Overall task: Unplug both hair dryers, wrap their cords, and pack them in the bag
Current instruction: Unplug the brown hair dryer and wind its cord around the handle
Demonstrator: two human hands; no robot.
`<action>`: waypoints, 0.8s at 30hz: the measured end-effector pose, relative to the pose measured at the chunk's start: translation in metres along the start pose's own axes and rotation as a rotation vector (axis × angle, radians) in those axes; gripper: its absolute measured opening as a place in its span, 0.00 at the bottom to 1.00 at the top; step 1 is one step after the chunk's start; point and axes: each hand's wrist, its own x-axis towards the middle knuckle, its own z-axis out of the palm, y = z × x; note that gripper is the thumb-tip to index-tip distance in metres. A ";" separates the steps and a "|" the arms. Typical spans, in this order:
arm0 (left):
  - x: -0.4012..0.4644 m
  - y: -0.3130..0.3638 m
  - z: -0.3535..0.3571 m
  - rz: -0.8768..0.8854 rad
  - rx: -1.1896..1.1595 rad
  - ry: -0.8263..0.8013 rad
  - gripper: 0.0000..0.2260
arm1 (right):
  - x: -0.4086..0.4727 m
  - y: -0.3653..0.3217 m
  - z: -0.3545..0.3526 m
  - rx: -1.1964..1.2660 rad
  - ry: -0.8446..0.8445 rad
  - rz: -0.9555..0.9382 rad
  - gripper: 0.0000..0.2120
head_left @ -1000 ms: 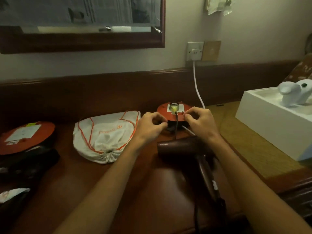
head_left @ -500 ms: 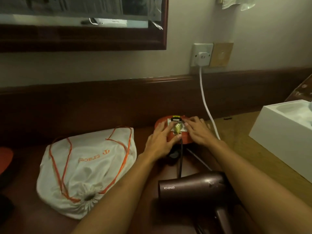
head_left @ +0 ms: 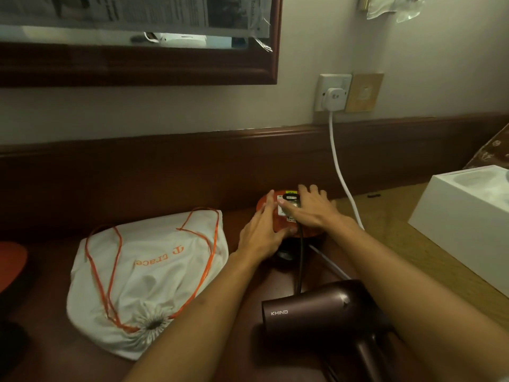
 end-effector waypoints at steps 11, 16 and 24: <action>0.001 -0.001 0.001 -0.022 0.061 0.045 0.44 | 0.005 -0.002 -0.020 0.067 0.003 0.009 0.39; -0.015 0.012 0.013 -0.022 0.120 0.146 0.39 | -0.015 0.012 -0.025 0.424 0.053 0.069 0.35; -0.100 0.005 -0.040 -0.197 -0.365 0.481 0.13 | -0.063 -0.003 -0.015 0.607 0.081 -0.264 0.20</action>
